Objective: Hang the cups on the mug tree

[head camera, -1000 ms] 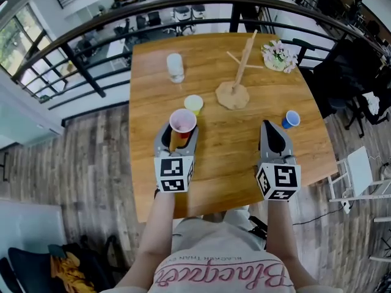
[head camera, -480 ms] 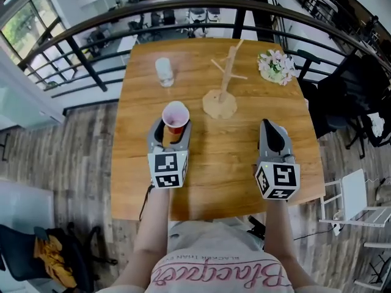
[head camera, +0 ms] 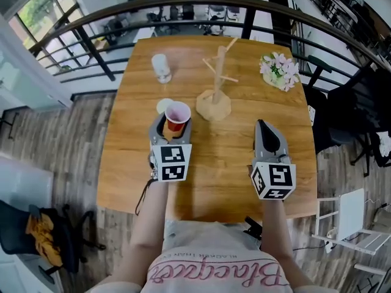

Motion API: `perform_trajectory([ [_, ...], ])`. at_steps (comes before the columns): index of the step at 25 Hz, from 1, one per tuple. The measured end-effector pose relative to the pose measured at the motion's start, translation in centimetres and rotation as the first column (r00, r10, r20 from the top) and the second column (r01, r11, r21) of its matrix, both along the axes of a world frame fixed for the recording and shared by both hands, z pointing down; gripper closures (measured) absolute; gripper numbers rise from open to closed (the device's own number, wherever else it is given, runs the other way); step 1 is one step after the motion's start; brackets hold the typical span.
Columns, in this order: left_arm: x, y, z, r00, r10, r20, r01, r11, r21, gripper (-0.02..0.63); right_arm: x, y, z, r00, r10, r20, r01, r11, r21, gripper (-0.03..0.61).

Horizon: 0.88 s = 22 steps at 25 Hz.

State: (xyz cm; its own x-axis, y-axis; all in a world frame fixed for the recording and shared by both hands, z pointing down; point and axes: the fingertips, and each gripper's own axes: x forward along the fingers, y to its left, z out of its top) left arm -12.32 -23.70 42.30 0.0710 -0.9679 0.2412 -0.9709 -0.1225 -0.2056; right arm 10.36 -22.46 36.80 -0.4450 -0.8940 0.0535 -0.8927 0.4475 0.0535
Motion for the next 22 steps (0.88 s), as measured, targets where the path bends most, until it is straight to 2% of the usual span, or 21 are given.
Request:
perform_trajectory([
  [5, 0.5, -1.0, 0.7, 0.992, -0.121, 0.047, 0.124, 0.99, -0.069, 0.314, 0.0, -1.0, 0.2, 0.997, -0.079, 0.009, 0.08, 0.997, -0.007, 0.577],
  [8, 1.2, -1.8, 1.2, 0.985, -0.162, 0.065, 0.168, 0.98, -0.108, 0.314, 0.1, -1.5, 0.5, 0.992, -0.121, 0.019, 0.121, 0.992, -0.016, 0.577],
  [16, 3.5, -4.6, 3.0, 0.959, -0.183, 0.215, 0.226, 0.954, -0.197, 0.314, 0.3, -2.9, 1.6, 0.977, -0.21, 0.031, 0.211, 0.976, -0.046, 0.577],
  [22, 3.6, -6.0, 5.0, 0.917, -0.183, 0.355, 0.289, 0.917, -0.274, 0.313, 1.2, -4.0, 2.4, 0.973, -0.22, 0.061, 0.224, 0.972, -0.069, 0.577],
])
